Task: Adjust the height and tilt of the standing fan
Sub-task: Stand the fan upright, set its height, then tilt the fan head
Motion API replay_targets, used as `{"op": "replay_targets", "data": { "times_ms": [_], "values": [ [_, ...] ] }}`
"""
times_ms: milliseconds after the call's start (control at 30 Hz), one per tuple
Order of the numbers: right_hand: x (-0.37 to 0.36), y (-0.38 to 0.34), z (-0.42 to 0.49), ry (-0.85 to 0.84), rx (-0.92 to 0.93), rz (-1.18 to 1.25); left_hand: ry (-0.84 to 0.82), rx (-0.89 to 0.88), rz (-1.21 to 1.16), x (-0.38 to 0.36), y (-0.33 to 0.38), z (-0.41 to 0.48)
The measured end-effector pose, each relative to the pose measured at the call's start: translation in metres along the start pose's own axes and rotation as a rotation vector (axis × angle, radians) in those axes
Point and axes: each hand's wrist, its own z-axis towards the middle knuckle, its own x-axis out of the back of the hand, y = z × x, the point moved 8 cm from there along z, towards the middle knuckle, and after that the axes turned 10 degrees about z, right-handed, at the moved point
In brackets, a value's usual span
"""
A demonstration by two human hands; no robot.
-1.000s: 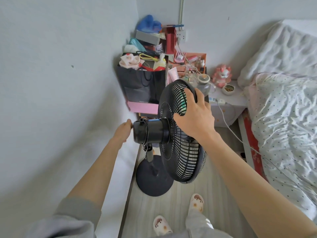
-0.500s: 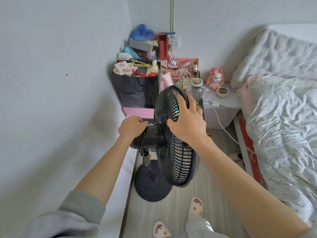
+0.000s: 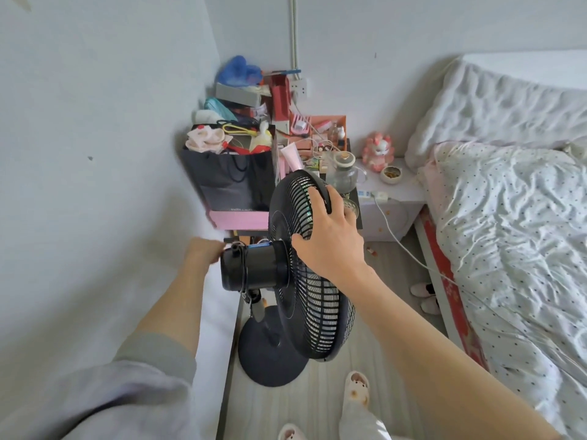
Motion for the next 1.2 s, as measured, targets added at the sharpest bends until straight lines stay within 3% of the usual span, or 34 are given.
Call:
{"op": "replay_targets", "data": {
  "times_ms": [133,200,300,367,433,567,767,933,1067,1200],
  "values": [
    [-0.001,0.002,0.000,0.006,0.000,-0.002,-0.067,0.131,-0.273,-0.025,-0.039,0.010],
    [0.001,0.004,0.003,0.014,-0.006,-0.002,0.077,0.032,-0.289,-0.017,-0.028,0.011],
    [-0.001,0.003,0.007,0.020,-0.004,-0.005,0.297,-0.248,-0.126,0.005,0.007,-0.011],
    [-0.003,-0.002,0.009,0.015,0.003,-0.007,0.231,-0.480,0.089,-0.002,0.040,-0.027],
    [-0.006,-0.007,0.010,0.012,0.013,-0.015,0.078,-0.530,0.348,-0.019,0.056,-0.031],
    [-0.011,-0.013,0.011,0.005,0.019,-0.010,0.101,-0.449,0.595,-0.020,0.072,-0.023],
    [-0.005,-0.009,0.017,0.022,-0.006,-0.005,-0.044,-0.132,0.217,0.000,0.053,0.004],
    [0.000,-0.006,0.015,0.011,0.054,0.007,-0.396,0.028,0.302,-0.032,0.010,-0.010],
    [-0.003,-0.004,0.011,0.010,0.053,0.010,-0.483,0.121,0.152,-0.041,-0.001,-0.005],
    [0.000,-0.002,0.014,0.020,0.040,-0.002,-0.519,0.115,0.205,-0.038,0.002,-0.008]
  ]
}}
